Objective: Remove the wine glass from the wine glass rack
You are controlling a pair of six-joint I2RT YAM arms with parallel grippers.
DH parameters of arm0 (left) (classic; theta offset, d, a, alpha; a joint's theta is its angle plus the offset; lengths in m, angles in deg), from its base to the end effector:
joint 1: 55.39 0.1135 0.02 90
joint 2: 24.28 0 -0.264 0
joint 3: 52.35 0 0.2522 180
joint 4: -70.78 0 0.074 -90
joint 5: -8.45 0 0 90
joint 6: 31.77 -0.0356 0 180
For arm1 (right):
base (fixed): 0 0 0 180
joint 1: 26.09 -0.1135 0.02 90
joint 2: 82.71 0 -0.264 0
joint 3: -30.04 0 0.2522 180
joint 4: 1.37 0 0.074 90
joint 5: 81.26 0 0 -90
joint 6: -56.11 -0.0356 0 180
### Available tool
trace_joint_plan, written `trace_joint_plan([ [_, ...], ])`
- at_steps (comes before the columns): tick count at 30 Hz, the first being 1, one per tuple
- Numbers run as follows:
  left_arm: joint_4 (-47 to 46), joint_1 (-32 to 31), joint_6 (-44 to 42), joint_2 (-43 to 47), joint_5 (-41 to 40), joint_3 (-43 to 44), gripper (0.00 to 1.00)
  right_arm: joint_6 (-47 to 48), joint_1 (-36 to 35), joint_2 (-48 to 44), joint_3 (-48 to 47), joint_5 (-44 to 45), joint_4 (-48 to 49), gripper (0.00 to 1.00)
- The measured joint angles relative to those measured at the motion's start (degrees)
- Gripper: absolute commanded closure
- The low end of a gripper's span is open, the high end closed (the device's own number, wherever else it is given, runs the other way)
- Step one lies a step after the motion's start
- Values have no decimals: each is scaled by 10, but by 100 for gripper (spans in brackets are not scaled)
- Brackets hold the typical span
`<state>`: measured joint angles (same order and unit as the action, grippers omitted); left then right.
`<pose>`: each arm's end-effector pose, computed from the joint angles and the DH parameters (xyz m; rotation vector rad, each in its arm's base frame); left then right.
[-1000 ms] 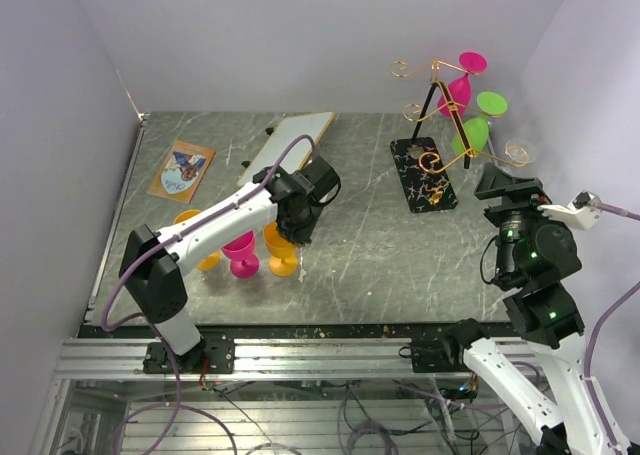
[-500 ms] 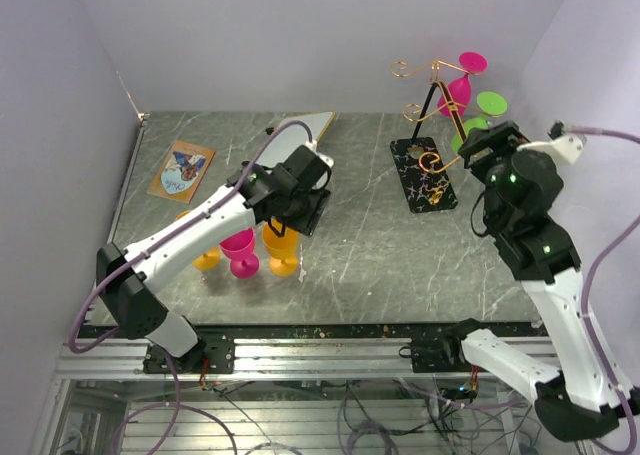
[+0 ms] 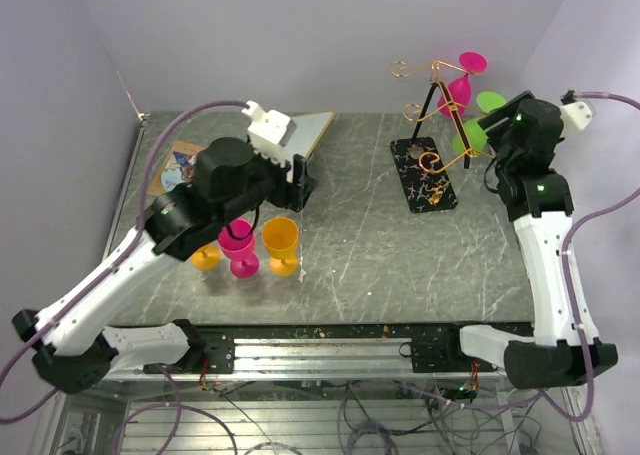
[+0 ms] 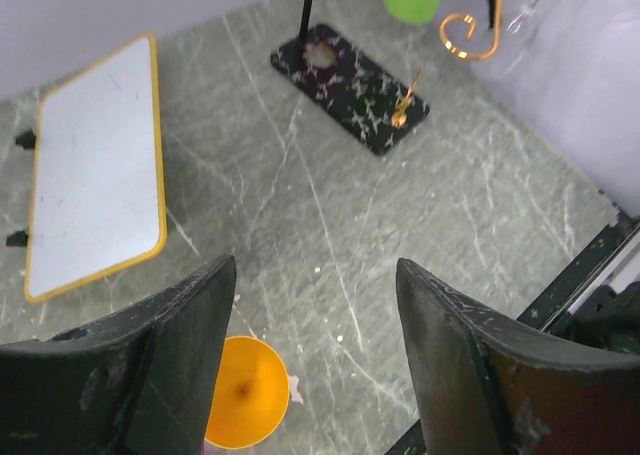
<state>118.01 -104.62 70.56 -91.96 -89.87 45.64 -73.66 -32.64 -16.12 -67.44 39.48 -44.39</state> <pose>0.1619 -0.1799 0.4532 0.5054 1.8394 -0.6033 0.2343 0.0086 0.4633 0.8537 1.5319 0.1113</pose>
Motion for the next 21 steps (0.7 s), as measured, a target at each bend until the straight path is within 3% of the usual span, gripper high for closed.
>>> trace_joint_plan([
  [5, -73, 5, -11, 90, -1, -66, 22, -26, 115, 27, 28, -78, 12, 32],
  [14, -113, 7, -31, 161, -36, -114, 21, -29, 273, 17, 82, -148, 44, 30],
  [21, -150, 20, -28, 232, -76, -164, 19, -26, 339, 26, 136, -245, 94, 31],
])
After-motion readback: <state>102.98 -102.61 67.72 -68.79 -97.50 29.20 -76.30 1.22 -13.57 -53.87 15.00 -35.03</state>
